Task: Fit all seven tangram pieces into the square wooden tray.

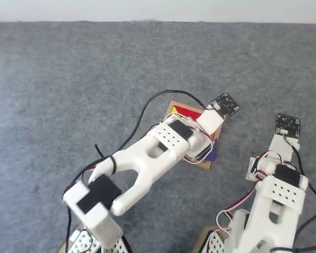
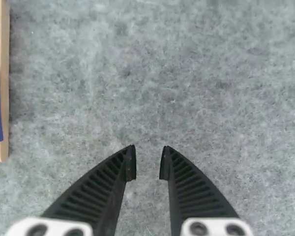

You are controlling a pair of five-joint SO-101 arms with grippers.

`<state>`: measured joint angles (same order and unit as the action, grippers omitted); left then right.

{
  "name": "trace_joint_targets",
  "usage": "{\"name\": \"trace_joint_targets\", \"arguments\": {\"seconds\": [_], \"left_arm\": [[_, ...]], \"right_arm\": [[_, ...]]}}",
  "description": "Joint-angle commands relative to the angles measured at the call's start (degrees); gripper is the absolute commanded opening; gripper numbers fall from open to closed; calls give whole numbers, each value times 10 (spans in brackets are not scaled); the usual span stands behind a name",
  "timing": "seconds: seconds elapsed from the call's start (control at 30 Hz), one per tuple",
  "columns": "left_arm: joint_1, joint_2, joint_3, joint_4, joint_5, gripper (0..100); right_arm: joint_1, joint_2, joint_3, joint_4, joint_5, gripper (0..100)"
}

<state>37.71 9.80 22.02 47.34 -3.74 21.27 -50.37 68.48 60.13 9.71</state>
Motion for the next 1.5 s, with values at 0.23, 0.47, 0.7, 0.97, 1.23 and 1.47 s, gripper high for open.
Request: {"name": "trace_joint_targets", "arguments": {"seconds": [0.23, 0.47, 0.7, 0.97, 1.23, 1.47], "left_arm": [[61, -47, 13, -55, 17, 180], [71, 6, 21, -69, 15, 185], [28, 11, 29, -67, -2, 185], [22, 6, 44, -67, -13, 183], [16, -47, 44, -45, -13, 182], [11, -93, 41, -56, -11, 182]], "right_arm": [[-2, 0, -24, -11, -5, 95], [-2, 2, -24, -10, -5, 95], [-2, 3, -24, -10, -5, 95], [-3, 3, -24, -10, -4, 95], [-2, 3, -24, -10, -4, 95], [-3, 3, -24, -10, -4, 95]]}}
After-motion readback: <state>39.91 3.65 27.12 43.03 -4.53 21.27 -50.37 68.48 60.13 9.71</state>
